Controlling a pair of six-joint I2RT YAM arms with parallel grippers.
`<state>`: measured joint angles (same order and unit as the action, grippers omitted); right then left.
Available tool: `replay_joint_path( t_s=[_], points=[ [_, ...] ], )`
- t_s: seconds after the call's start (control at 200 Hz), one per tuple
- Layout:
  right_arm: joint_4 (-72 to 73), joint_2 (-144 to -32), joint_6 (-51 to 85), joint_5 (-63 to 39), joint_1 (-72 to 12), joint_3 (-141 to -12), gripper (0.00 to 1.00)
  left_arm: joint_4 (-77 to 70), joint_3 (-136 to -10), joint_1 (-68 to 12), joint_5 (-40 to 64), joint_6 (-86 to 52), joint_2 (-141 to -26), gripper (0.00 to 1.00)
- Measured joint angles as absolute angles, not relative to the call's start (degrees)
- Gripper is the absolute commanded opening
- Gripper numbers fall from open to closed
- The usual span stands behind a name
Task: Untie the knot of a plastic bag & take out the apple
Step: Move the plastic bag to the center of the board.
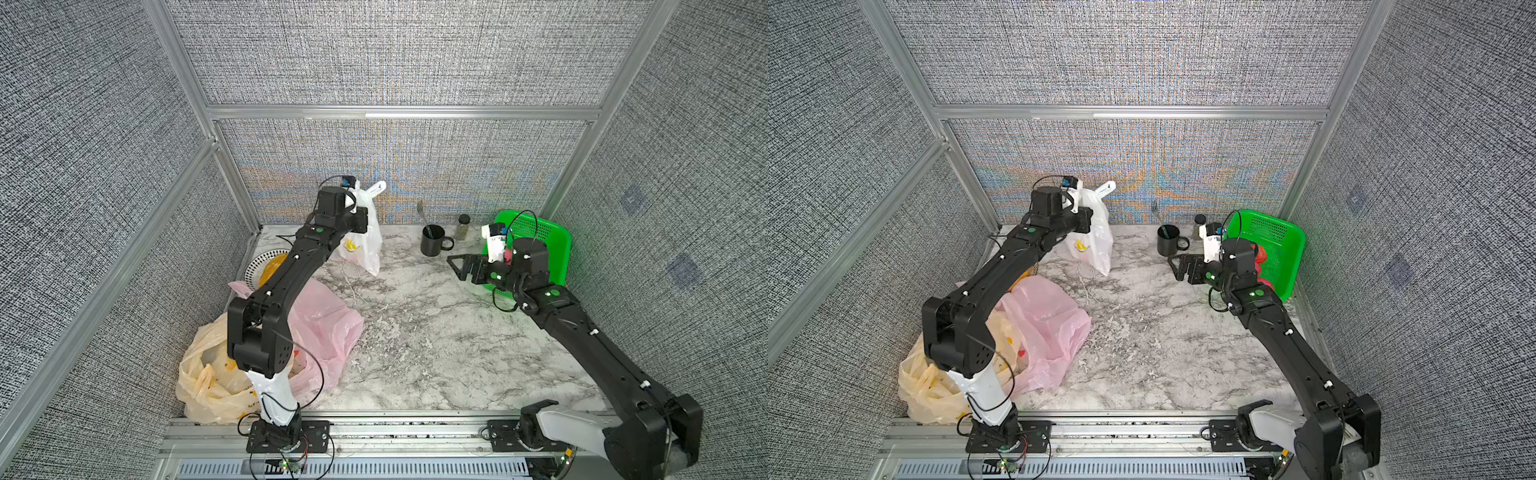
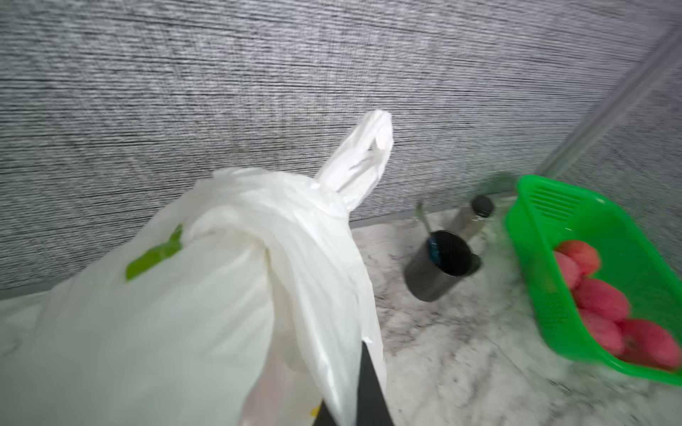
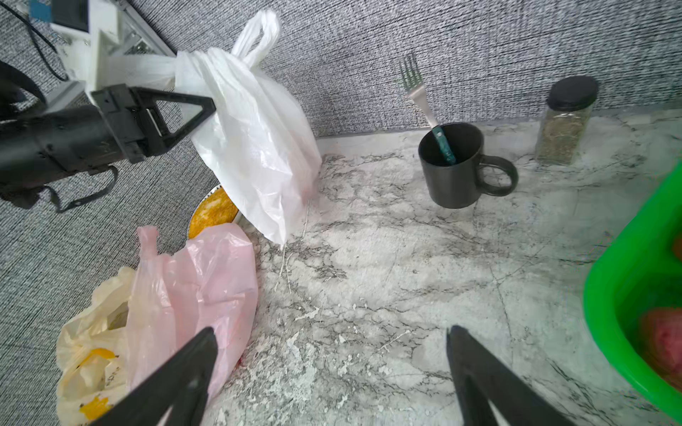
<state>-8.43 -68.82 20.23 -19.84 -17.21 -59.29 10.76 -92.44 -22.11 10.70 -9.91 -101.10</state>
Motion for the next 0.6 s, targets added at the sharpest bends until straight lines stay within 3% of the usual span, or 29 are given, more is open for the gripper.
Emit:
replay_joint_path(
  t_s=[0.285,0.601],
  points=[
    [-8.38,-68.99,19.05,-19.86,-22.0,-62.78,0.78,6.04,-69.69,-34.61,11.88,-9.8,-90.06,0.0],
    [-10.94,-71.05,17.43,-17.58,-31.09,-63.26,0.68,2.81,-58.65,-48.88,6.9,-13.06,-85.36,0.0]
  ],
)
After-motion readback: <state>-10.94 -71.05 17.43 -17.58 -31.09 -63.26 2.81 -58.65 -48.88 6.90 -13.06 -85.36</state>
